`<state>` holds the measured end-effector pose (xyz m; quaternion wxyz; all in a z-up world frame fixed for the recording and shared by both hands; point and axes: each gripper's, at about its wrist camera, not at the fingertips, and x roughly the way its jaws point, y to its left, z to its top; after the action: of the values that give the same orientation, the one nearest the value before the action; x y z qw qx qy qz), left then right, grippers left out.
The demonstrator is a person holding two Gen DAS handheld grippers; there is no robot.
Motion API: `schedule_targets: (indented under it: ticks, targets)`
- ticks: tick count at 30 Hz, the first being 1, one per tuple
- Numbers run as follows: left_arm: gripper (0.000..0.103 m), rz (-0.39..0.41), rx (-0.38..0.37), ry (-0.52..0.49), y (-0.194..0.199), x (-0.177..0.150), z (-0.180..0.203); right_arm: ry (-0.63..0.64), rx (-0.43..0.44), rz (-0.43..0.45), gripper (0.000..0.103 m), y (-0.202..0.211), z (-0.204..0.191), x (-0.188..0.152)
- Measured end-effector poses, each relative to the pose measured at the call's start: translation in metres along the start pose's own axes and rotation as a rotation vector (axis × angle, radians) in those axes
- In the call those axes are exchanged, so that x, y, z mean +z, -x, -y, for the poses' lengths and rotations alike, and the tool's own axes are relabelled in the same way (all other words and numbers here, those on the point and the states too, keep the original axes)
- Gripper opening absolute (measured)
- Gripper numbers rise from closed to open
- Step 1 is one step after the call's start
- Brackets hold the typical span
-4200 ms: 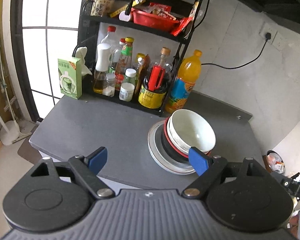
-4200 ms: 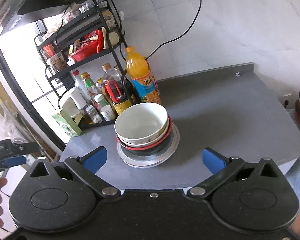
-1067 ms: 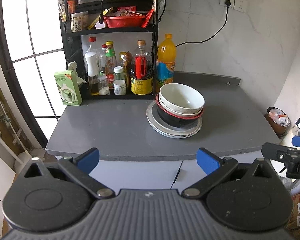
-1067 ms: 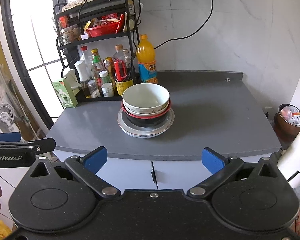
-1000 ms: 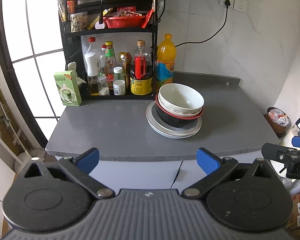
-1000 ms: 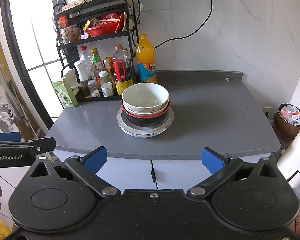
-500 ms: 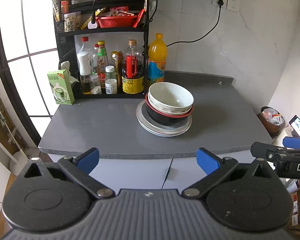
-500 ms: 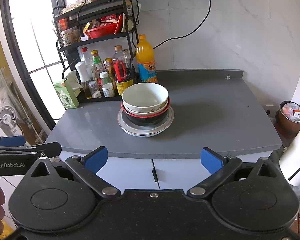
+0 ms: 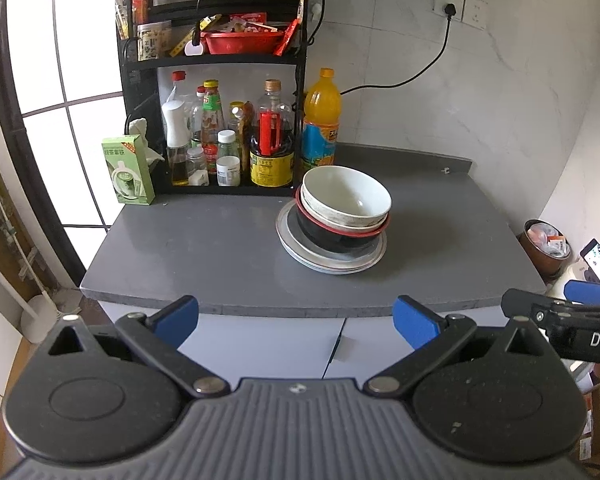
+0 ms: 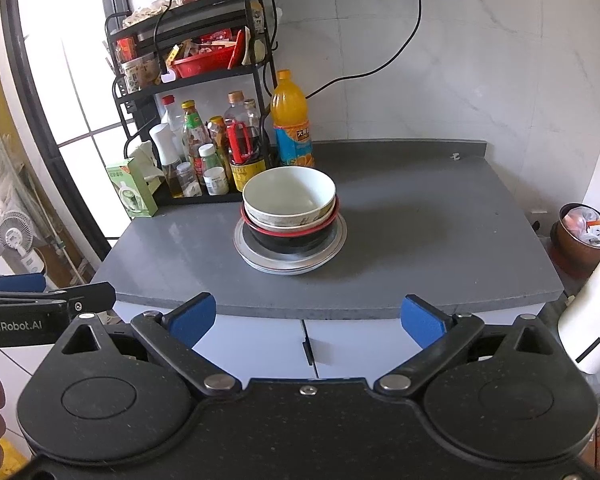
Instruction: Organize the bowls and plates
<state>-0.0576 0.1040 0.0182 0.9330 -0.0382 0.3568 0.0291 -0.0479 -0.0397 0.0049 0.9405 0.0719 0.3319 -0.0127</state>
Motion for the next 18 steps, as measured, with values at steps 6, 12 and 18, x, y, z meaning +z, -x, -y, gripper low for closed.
schedule_targets:
  ticks: [6, 12, 18]
  targets:
    - [0.103, 0.0, -0.002, -0.016, -0.0009, -0.0009, 0.0021, 0.008, -0.004, 0.005, 0.099, -0.0005, -0.0017, 0.0012]
    - [0.103, 0.002, 0.001, -0.019, -0.0019, -0.0021, 0.0028, 0.002, -0.008, 0.006, 0.099, -0.0029, -0.0015, 0.0031]
    - [0.103, -0.002, -0.001, -0.018, -0.0041, -0.0003, -0.0003, 0.01, -0.007, 0.005, 0.099, -0.0048, -0.0041, 0.0056]
